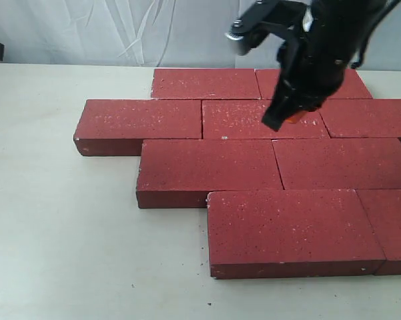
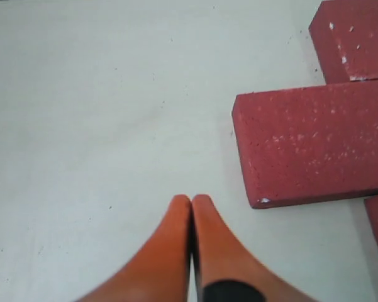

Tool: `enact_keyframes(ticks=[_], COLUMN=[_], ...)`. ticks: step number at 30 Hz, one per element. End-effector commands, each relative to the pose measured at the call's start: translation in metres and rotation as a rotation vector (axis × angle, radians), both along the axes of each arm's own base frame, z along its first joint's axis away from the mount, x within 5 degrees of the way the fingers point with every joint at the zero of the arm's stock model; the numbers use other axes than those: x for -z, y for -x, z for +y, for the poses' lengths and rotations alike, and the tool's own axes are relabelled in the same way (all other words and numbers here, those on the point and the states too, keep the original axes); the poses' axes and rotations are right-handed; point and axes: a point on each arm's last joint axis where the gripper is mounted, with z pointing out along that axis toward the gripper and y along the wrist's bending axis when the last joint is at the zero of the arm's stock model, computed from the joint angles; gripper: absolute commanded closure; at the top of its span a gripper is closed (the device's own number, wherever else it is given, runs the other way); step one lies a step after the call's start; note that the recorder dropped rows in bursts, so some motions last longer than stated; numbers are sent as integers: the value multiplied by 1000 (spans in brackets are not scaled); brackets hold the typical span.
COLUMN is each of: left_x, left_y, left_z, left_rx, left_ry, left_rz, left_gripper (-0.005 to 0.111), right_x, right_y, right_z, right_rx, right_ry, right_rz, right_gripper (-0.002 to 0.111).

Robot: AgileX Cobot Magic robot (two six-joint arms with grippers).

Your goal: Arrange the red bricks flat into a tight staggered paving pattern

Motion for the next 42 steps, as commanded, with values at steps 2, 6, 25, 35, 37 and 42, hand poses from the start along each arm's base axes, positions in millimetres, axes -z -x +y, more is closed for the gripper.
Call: enact_keyframes(ticks=[2,6,25,35,37,42], left_x=[-8,-1,-49,-51,-53,-59], left_y=[12,22,124,190,204,231], left_z=[-3,-3,-34,-29,-27,-25], left_rx=[-10,-32,92,81,70,67], left_ry=[35,25,-35,30,57,138], left_rz=[-34,-81,-564,-768,-816,-879], left_gripper=[107,107,107,107,107,107], right_x=[7,9,-25,-43,-49,-60], right_y=[4,10,101,163,175,200], right_z=[-67,-111,-161,-159,-159,-159], right_rx=[257,433,605,544,532,512], right_ry=[-27,-61,-357,-499,-513,-549], right_rz=[-23,-81,-802,-1143,-1193,-1292], right_gripper=[109,109,109,109,109,109])
